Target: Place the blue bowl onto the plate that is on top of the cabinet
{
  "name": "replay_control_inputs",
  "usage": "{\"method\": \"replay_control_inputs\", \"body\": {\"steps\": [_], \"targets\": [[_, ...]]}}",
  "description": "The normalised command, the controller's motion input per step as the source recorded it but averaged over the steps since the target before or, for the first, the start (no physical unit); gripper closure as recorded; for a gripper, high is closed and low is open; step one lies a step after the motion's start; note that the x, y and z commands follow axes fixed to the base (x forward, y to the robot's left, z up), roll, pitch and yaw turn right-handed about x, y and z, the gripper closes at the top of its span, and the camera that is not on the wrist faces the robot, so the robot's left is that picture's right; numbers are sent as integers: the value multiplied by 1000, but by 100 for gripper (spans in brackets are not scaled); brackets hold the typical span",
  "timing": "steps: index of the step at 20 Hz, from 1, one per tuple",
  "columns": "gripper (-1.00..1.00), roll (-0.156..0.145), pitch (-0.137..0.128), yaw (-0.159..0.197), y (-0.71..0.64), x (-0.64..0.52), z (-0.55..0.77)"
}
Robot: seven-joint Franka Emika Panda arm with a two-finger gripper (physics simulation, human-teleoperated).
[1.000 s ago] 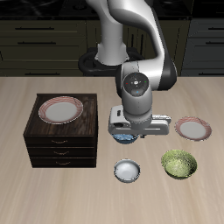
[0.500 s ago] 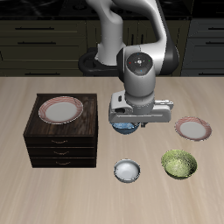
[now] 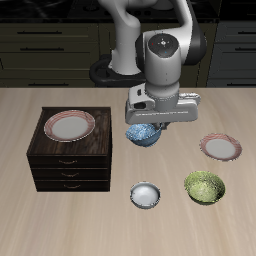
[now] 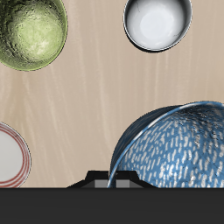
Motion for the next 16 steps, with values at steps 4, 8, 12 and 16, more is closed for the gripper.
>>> {"method": "replay_control_inputs", "body": {"steps": [4, 8, 12, 16], "targets": [[100, -20, -94, 40, -25, -128, 497], [100, -13, -52, 11, -60, -80, 353], [100, -5, -70, 17, -41, -133, 321], [100, -7, -62, 24, -15, -108, 296]]}}
